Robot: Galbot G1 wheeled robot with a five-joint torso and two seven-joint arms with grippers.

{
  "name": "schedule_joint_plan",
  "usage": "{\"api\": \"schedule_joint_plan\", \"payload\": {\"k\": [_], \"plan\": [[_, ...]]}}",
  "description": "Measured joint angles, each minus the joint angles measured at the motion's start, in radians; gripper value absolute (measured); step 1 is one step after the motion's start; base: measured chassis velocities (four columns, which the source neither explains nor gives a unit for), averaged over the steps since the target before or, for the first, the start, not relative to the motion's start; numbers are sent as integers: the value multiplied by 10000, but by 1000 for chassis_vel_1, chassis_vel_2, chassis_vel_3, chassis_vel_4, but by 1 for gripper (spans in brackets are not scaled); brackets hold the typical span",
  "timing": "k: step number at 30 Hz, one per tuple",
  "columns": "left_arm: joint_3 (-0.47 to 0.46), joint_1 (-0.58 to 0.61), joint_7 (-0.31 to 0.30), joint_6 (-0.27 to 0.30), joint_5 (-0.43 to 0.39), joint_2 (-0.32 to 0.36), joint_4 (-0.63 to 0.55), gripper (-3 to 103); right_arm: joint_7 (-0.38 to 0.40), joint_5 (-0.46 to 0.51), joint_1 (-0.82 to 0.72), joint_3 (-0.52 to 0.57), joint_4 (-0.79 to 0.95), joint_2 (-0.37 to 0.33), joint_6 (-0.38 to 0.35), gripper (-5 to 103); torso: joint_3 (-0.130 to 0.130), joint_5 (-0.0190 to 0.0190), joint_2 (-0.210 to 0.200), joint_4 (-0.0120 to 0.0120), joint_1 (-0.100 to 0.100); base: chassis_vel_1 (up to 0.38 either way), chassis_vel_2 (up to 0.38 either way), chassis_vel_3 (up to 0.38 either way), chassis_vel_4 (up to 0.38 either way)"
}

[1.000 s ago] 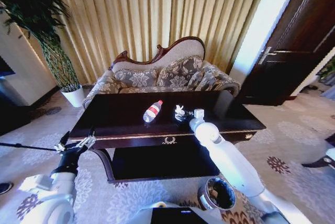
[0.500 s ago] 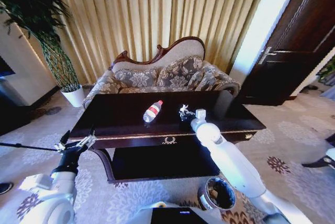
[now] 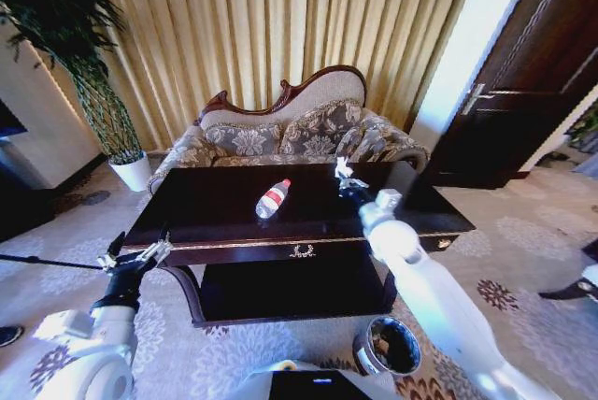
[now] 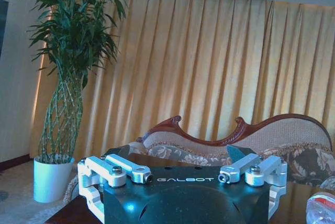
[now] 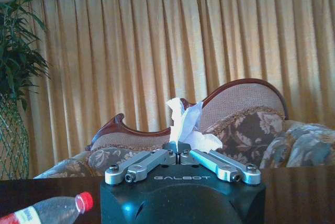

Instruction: Move to the front of the table and place the trash on the table into the trash bin.

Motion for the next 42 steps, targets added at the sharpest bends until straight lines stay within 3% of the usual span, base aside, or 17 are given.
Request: {"api": "schedule_joint_plan", "payload": {"k": [13, 29, 42], "plan": [[-362, 32, 7, -33, -423, 195, 0, 100, -270, -744, -2950, 1395, 1847, 315, 57, 0, -1, -1, 1, 1, 0, 0, 0, 0, 0], [-428, 50, 20, 94, -515, 270, 0, 100, -319, -1237, -3765, 1961, 2475, 650, 159, 0, 2, 0, -1, 2, 2, 28, -32, -20, 26], [-373, 98, 24, 97, -467, 206, 0, 100, -331, -1237, -4023, 2081, 2626, 738, 160, 0, 0, -2, 0, 2, -1, 238, -230, -239, 238]]}}
